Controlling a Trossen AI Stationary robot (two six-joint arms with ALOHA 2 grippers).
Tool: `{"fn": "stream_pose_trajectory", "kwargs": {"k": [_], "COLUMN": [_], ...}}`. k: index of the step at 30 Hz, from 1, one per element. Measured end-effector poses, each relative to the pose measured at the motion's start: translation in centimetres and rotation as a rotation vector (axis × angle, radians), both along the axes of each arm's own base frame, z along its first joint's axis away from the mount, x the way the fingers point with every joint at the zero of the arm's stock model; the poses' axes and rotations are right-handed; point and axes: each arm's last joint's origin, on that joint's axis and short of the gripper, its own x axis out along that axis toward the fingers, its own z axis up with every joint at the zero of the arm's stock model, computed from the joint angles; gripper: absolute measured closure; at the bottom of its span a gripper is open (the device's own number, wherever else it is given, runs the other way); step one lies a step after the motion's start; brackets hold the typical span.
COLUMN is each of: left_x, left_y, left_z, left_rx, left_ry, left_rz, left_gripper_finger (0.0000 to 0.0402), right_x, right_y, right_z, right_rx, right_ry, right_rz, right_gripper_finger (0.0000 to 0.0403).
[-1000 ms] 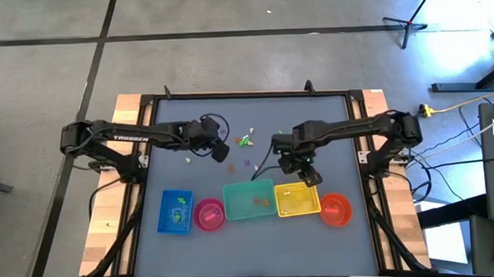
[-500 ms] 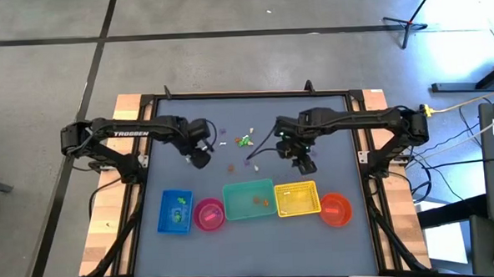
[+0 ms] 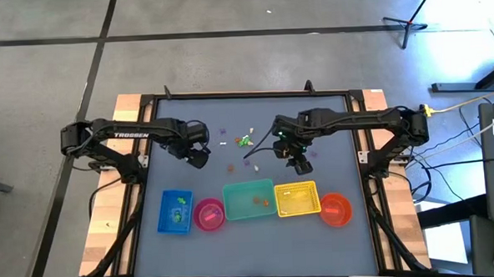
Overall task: Sort Halloween decoration
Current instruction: Put the white skull toy into the orange bin
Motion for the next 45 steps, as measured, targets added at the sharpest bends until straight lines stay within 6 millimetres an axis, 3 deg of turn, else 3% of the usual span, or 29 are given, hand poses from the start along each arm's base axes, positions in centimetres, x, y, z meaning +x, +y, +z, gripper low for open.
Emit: {"fn": "stream_pose_trajectory", "kwargs": {"k": [23,45], "left_x": [-1.7,-1.7], "left_y": [-0.4,-0.4], "left_z": [-4.6,-4.9], "left_rx": [0.069,0.079], "left_ry": [-0.037,-0.043], "left_rz": [-0.029,-0.107], "left_gripper_finger": [0.0198,0.0229], "right_x": [0.0,0.0], "right_y": [0.0,0.0], "right_z": [0.0,0.0], "right_rx": [0.0,0.0], "right_ry": [0.0,-0.001], "right_rz": [0.0,0.0], "right_gripper_finger": [0.0237,0.0237]}}
